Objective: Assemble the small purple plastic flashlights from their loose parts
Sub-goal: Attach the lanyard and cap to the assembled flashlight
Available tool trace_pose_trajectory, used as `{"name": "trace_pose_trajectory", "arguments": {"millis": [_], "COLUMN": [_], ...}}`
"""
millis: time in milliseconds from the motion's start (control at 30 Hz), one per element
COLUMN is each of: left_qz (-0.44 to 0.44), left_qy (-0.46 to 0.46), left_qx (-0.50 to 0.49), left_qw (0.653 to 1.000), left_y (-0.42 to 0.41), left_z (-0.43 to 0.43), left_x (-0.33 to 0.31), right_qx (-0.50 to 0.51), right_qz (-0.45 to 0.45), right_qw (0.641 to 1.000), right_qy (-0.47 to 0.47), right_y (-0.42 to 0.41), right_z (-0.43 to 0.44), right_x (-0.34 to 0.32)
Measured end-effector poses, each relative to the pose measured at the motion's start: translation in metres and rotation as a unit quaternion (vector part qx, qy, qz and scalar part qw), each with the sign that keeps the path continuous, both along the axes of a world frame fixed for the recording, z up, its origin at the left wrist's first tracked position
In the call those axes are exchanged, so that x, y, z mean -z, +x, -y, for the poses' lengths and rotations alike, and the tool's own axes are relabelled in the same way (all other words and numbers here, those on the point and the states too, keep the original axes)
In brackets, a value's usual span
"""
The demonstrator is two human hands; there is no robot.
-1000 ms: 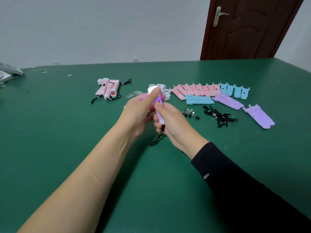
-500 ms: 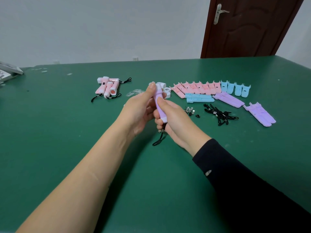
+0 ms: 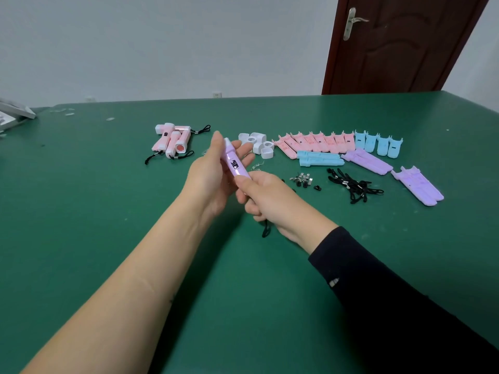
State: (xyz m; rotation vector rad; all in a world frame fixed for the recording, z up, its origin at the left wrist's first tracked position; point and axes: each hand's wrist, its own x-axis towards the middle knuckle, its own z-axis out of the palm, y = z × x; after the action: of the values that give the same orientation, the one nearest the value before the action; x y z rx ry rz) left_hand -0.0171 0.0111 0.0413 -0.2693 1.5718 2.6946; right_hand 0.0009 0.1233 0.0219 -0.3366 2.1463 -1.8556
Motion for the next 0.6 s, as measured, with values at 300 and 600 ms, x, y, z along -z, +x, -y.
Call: {"name": "trace_pose_trajectory", "arguments": {"millis": [300,600], "left_qz": [-0.040,-0.012], "left_qy": [-0.005,0.102], "left_qx": [0.031,-0.025], "left_qw": [0.999,0.994], "left_y": [0.003,-0.007], "left_z": [-0.002,0.022], "left_x": [-0.013,-0.007], "right_qx": [0.000,0.007], "right_qz": [-0.061,-0.148], "right_qw": [0.998,0.982], "right_qy": [-0.035,0.114], "right_y": [-0.003,-0.003], "right_z": [-0.004,-0.012], "right_x": [-0.011,-0.004]}}
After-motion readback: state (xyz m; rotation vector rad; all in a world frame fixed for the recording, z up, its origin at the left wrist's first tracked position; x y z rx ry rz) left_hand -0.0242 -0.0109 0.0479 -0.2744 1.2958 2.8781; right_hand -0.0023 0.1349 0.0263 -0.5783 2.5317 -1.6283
